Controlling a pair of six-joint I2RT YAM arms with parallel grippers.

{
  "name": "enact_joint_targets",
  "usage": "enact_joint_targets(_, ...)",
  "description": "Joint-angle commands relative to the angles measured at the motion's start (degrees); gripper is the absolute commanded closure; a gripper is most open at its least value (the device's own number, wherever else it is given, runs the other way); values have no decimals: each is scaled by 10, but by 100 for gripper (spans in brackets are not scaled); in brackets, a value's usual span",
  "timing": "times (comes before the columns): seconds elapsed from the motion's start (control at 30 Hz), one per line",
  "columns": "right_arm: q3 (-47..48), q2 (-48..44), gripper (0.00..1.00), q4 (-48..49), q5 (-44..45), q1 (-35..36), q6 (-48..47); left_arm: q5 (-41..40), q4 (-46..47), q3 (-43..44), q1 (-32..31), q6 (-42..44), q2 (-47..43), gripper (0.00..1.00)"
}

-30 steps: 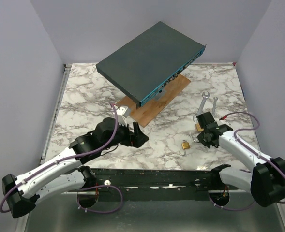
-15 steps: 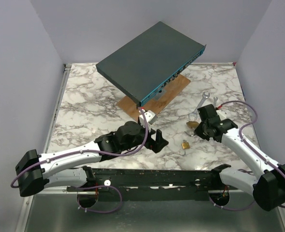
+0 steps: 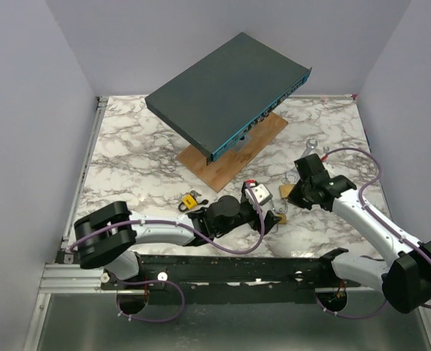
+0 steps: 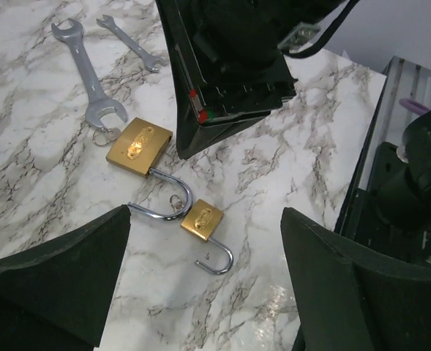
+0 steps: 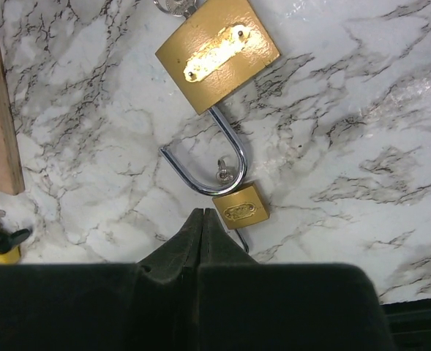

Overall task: Lock with the key
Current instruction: Pick up the lock from the center of the board.

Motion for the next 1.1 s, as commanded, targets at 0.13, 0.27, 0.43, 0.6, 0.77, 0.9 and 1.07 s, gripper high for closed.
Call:
enact_joint_targets(0.13,-55,37,71,66,-6,3,-5,-35,51,15,-7,34,29,18)
enact_joint_targets(0.27,-78,93,57,135,-9,3,-28,-26,-47,41,1,-1,23,18)
enact_joint_targets(0.43,-95,120,57,174,-9,3,-30,40,-139,79,46,-141,56,22)
enact_joint_targets(0.6,-116,112,57,175,17,3,-21,80,-194,111,66,-292,91,25)
enact_joint_targets(0.77,-132,108,66,190,18,3,-20,102,-229,138,70,-452,141,25)
enact_joint_targets(0.9,-140,100,78,200,12,3,-22,140,-165,108,91,-568,173,25)
enact_joint_targets(1.07,-138,85,92,198,7,3,-25,137,-111,91,108,-634,205,27)
